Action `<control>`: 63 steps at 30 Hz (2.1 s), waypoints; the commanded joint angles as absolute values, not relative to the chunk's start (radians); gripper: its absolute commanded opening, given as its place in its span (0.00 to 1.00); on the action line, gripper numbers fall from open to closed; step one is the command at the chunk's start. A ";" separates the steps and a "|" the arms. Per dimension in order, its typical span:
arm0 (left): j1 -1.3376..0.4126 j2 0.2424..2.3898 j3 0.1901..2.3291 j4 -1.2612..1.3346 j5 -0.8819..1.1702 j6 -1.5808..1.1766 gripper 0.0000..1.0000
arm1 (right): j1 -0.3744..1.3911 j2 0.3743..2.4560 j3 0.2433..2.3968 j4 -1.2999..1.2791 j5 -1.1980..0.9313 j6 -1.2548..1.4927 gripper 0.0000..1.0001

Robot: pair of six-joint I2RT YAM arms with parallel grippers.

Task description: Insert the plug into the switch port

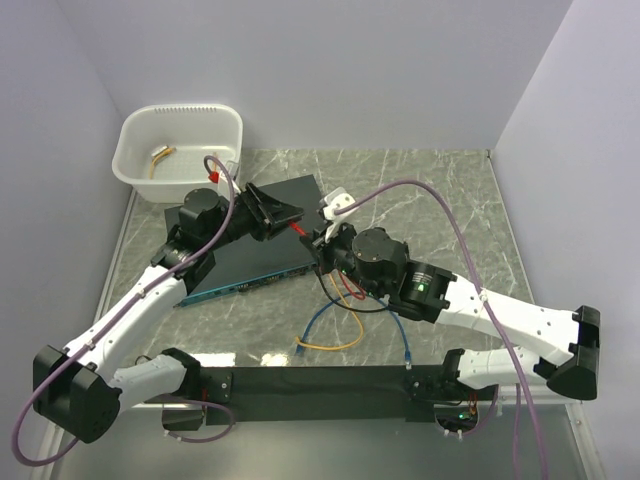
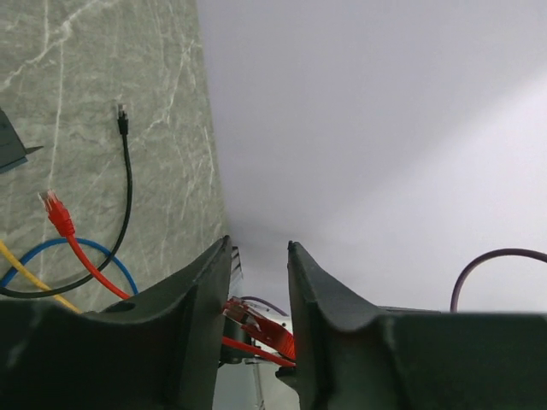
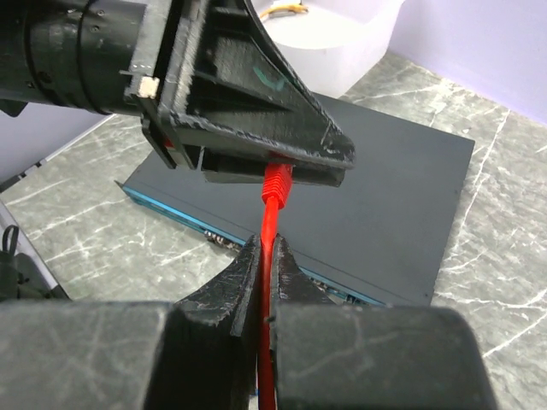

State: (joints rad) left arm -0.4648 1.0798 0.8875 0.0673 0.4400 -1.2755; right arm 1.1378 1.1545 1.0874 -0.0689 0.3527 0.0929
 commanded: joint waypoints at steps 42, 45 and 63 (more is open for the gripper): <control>-0.462 0.882 0.583 0.547 0.287 -1.250 0.01 | 0.879 1.213 1.146 0.003 -0.328 0.592 0.50; -0.462 0.871 0.577 0.563 0.287 -1.240 0.00 | 0.881 1.235 1.154 0.017 -0.336 0.592 0.46; -0.463 0.885 0.575 0.589 0.313 -1.227 0.01 | 0.857 1.278 1.170 0.064 -0.348 0.606 0.38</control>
State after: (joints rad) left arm -0.4599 0.8940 0.5762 0.5201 0.2981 -1.2491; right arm 0.8654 1.2598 1.1179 0.0143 -0.3344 0.5957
